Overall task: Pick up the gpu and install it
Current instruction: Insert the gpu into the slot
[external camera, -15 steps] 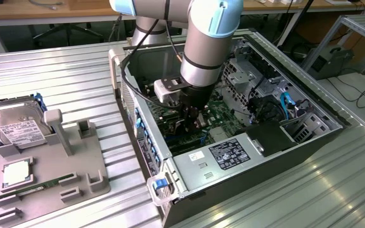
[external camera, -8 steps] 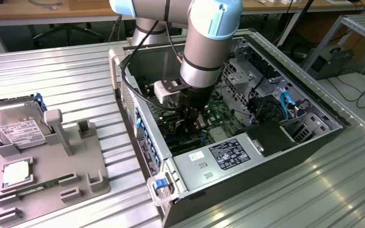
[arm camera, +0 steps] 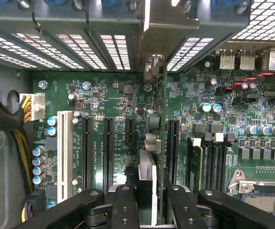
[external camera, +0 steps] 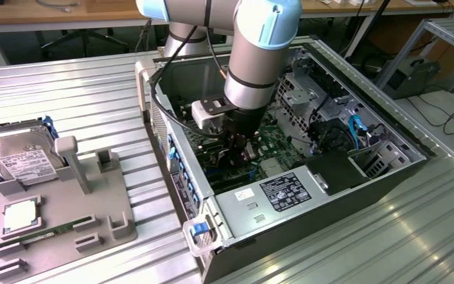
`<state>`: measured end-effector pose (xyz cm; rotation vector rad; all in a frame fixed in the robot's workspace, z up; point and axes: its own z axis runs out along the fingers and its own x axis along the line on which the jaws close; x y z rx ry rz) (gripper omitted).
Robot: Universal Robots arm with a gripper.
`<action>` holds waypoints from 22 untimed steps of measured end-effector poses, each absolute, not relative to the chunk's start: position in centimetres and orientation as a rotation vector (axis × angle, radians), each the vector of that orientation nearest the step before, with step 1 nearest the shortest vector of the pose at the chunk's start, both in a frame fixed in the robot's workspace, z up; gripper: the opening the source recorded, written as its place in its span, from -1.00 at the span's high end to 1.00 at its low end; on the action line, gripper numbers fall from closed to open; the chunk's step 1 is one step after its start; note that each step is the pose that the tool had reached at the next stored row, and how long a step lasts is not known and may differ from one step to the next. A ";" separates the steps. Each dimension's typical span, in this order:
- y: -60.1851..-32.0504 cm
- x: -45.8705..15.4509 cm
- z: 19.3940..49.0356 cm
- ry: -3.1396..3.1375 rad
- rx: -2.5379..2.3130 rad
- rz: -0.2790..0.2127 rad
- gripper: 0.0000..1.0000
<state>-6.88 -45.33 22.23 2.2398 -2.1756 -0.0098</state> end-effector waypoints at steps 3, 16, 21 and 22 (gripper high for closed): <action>-45.3 -6.9 22.2 -2.176 2.240 -0.010 0.45; -45.2 -6.9 25.6 -2.176 2.240 -0.004 0.29; -45.1 -6.9 27.9 -2.176 2.241 0.000 0.29; -45.1 -6.9 28.2 -2.176 2.240 0.001 0.29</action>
